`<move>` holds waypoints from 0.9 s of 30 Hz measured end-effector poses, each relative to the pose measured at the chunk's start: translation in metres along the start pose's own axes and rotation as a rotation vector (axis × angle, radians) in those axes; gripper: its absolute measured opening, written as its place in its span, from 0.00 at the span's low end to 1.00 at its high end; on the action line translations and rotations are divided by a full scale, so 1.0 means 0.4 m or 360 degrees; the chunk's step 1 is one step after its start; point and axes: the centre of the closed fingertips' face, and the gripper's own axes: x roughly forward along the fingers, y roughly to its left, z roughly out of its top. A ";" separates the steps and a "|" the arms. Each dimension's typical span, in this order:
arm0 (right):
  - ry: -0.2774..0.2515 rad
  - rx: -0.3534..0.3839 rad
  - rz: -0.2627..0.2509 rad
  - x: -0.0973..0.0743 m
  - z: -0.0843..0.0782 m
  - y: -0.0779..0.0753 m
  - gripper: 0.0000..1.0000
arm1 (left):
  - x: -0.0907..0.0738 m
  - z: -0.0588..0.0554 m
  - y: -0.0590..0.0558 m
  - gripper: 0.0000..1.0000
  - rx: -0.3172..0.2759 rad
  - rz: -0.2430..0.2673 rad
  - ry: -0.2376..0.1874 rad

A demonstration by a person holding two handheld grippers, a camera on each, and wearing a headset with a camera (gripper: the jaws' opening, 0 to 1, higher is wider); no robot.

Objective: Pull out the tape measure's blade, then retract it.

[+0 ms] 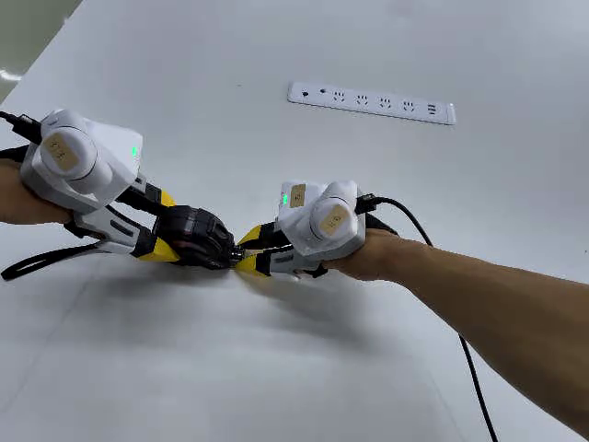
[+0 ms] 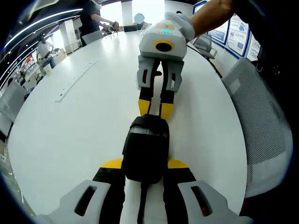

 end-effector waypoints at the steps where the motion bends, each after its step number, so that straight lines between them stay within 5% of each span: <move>1: 0.0001 -0.0003 0.0000 0.000 0.000 0.000 0.08 | 0.000 0.000 0.000 0.25 -0.0003 0.0000 0.0000; 27: 0.0009 -0.0011 -0.0009 -0.028 -0.028 0.001 0.08 | 0.003 0.001 0.000 0.25 -0.0011 -0.0012 0.0018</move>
